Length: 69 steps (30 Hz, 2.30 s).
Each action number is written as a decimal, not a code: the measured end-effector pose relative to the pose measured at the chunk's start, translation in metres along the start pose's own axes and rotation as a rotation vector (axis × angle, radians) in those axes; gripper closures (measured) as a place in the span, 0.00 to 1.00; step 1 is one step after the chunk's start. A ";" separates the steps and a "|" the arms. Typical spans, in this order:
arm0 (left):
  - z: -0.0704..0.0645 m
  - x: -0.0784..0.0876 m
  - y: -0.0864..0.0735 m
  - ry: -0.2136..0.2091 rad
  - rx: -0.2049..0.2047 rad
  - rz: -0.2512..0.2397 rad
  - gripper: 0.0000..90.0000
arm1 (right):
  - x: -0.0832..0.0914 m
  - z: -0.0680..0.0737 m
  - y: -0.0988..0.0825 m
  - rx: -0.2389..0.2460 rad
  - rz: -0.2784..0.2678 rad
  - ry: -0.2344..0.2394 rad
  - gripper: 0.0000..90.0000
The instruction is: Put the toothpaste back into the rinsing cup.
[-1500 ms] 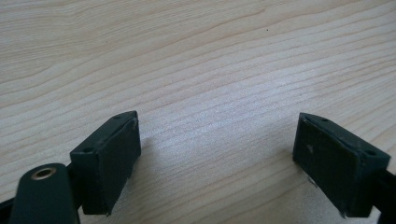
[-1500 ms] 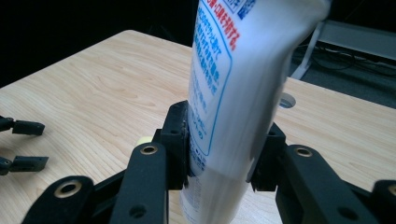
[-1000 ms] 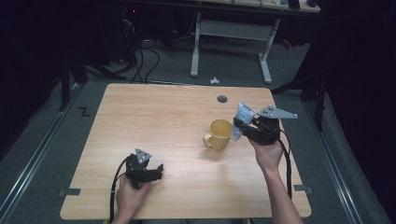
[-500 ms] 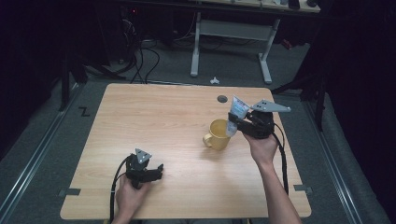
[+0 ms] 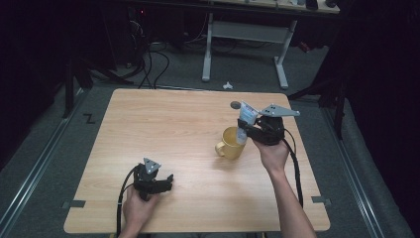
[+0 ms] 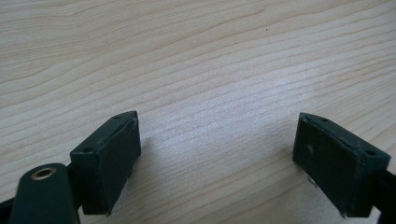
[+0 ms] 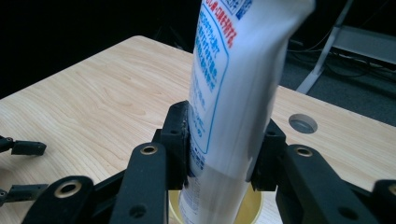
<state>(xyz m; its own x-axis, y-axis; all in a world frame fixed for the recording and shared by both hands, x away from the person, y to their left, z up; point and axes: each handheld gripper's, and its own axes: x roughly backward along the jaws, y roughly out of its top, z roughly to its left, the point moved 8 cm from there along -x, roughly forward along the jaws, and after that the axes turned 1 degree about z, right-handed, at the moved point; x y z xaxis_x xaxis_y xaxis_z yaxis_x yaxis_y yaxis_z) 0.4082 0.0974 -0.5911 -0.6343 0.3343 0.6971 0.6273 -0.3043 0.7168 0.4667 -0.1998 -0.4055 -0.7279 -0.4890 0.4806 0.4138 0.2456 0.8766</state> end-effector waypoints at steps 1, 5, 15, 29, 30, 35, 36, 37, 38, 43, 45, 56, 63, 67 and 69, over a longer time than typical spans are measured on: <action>0.000 0.000 0.000 0.000 0.000 0.000 0.17 | -0.001 0.000 0.000 0.000 -0.004 0.002 0.72; 0.000 0.000 0.000 -0.001 0.000 0.000 0.17 | -0.006 0.000 -0.002 0.001 0.007 -0.004 0.72; 0.000 0.000 0.000 -0.001 -0.001 0.000 0.17 | -0.014 0.001 -0.004 0.017 0.022 -0.019 0.72; 0.000 0.000 0.000 -0.002 -0.002 -0.001 0.17 | -0.031 -0.003 -0.016 0.001 0.053 -0.033 0.72; 0.000 0.000 0.000 -0.002 -0.002 -0.001 0.17 | -0.032 -0.004 -0.017 -0.001 0.055 -0.036 0.72; 0.000 0.000 0.000 -0.002 -0.002 -0.001 0.17 | -0.036 -0.005 -0.021 -0.007 0.063 -0.041 0.72; 0.000 0.000 0.000 -0.002 -0.002 -0.001 0.17 | -0.036 -0.005 -0.021 -0.007 0.063 -0.041 0.72; 0.000 0.000 0.000 -0.002 -0.002 0.000 0.17 | -0.037 -0.005 -0.022 -0.008 0.068 -0.044 0.72; 0.000 0.000 0.000 -0.002 -0.002 -0.001 0.17 | -0.038 -0.005 -0.023 -0.008 0.069 -0.043 0.72; 0.000 0.000 0.000 -0.002 -0.002 -0.001 0.17 | -0.041 -0.005 -0.025 -0.011 0.075 -0.044 0.72; 0.000 0.000 0.000 -0.002 -0.002 -0.001 0.17 | -0.041 -0.006 -0.025 -0.008 0.079 -0.047 0.72; 0.000 0.000 0.000 -0.002 -0.002 0.000 0.17 | -0.048 -0.004 -0.030 0.000 0.100 -0.048 0.73; 0.000 0.000 0.000 -0.002 -0.003 0.000 0.17 | -0.056 -0.004 -0.036 -0.003 0.124 -0.055 0.73; 0.000 0.000 0.000 -0.002 -0.002 0.000 0.17 | -0.059 -0.006 -0.041 -0.011 0.138 -0.058 0.73; 0.000 0.000 0.000 -0.002 -0.002 0.000 0.17 | -0.061 -0.006 -0.043 -0.013 0.142 -0.057 0.73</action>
<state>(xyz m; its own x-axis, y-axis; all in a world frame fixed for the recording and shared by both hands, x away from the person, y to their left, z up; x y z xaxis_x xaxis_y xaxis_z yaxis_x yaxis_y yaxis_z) 0.4080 0.0973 -0.5911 -0.6335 0.3364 0.6968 0.6263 -0.3059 0.7171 0.4963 -0.1855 -0.4722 -0.6913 -0.4021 0.6004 0.5212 0.2980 0.7997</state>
